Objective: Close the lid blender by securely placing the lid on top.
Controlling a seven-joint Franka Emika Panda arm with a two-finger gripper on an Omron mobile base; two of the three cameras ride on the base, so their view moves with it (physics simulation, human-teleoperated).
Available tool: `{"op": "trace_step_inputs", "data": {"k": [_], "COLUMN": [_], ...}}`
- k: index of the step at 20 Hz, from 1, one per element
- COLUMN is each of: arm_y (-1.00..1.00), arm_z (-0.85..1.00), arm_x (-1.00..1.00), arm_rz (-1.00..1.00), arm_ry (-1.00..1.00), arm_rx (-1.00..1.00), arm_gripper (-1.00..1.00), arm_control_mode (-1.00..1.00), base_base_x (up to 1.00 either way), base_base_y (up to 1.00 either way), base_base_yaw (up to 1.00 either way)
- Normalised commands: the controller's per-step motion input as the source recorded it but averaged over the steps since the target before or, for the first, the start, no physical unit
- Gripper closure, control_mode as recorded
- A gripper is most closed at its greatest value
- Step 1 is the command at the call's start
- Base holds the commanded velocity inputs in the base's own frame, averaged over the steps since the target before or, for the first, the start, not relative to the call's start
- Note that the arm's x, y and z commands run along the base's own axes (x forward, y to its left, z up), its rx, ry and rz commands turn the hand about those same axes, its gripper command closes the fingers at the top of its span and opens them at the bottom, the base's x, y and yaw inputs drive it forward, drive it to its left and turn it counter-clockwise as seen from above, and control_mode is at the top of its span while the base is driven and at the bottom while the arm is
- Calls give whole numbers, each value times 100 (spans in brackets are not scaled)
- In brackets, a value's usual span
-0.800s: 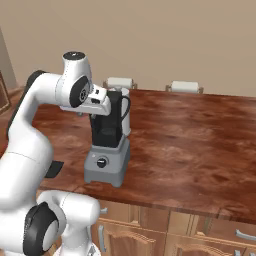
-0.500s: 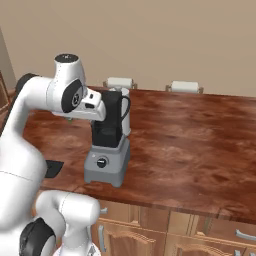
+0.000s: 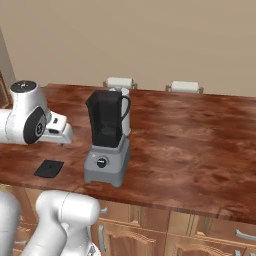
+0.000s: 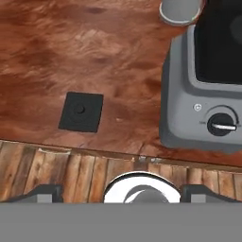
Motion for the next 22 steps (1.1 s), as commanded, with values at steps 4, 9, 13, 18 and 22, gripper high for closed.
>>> {"op": "trace_step_inputs", "data": {"k": [4,9,13,18,22], "arm_y": [100,71,9,29,32], "arm_z": [-37,-58,-58,-67,-55], "arm_x": [1,36,29,58,63], "arm_rz": [0,1,2,0,1], "arm_ry": [17,22,15,22,18], "arm_rx": [0,-8,-12,-11,-7], "arm_gripper": [-100,-100,-100,-100,-100], "arm_control_mode": [-100,-100,-100,-100,-100], "base_base_x": [0,0,0,0,0], "base_base_y": [0,0,0,0,0], "base_base_yaw": [0,0,0,0,0]}}
